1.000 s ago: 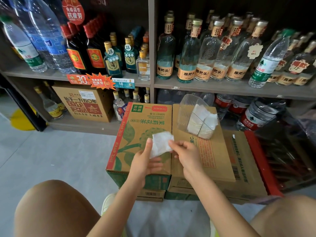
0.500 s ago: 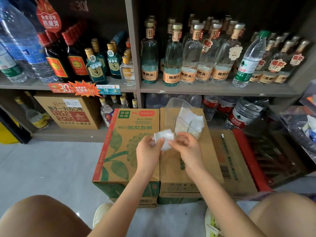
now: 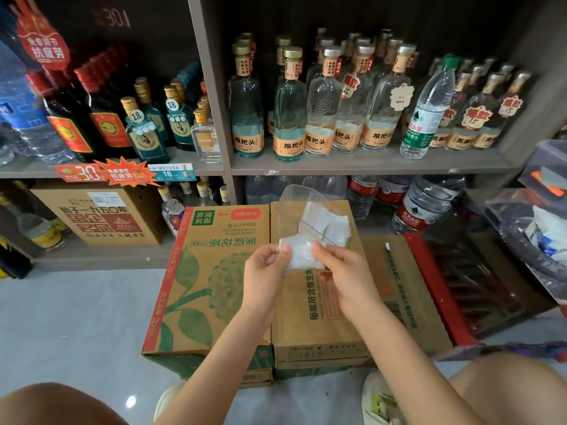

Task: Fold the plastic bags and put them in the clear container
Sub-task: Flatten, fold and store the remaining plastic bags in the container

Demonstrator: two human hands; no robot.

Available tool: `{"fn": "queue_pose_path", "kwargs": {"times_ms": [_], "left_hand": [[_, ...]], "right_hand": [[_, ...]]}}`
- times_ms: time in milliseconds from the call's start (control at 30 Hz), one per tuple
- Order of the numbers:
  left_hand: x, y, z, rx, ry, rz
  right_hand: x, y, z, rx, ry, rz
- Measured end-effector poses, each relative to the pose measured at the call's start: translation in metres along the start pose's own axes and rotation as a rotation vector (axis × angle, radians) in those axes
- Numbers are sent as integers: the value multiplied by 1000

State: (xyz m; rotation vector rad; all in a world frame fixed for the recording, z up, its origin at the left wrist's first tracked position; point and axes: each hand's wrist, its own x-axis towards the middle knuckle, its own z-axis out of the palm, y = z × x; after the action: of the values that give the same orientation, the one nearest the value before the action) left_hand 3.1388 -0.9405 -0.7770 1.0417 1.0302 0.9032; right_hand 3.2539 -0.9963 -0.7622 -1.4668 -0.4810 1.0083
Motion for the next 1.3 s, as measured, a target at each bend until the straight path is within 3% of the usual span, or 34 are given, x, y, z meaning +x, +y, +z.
{"fn": "queue_pose_path", "kwargs": {"times_ms": [200, 333, 400, 533, 733, 867, 1067, 1133, 1300], "left_hand": [[13, 3, 10, 249, -110, 73], [36, 15, 7, 637, 186, 338], [54, 21, 7, 763, 215, 328], [77, 28, 15, 485, -117, 28], [89, 20, 9, 486, -180, 82], [87, 20, -3, 480, -218, 106], [69, 12, -16, 391, -185, 139], [65, 10, -18, 375, -180, 143], [60, 7, -20, 349, -191, 154]], "right_hand": [[5, -8, -28, -104, 32, -20], [32, -34, -57, -327, 28, -67], [50, -50, -68, -489, -6, -102], [86, -77, -72, -765, -86, -101], [117, -68, -63, -964, -168, -95], [114, -39, -60, -1205, -15, -312], [87, 11, -57, -1036, 349, -772], [82, 18, -58, -996, 361, -781], [76, 26, -56, -1024, 293, -606]]}}
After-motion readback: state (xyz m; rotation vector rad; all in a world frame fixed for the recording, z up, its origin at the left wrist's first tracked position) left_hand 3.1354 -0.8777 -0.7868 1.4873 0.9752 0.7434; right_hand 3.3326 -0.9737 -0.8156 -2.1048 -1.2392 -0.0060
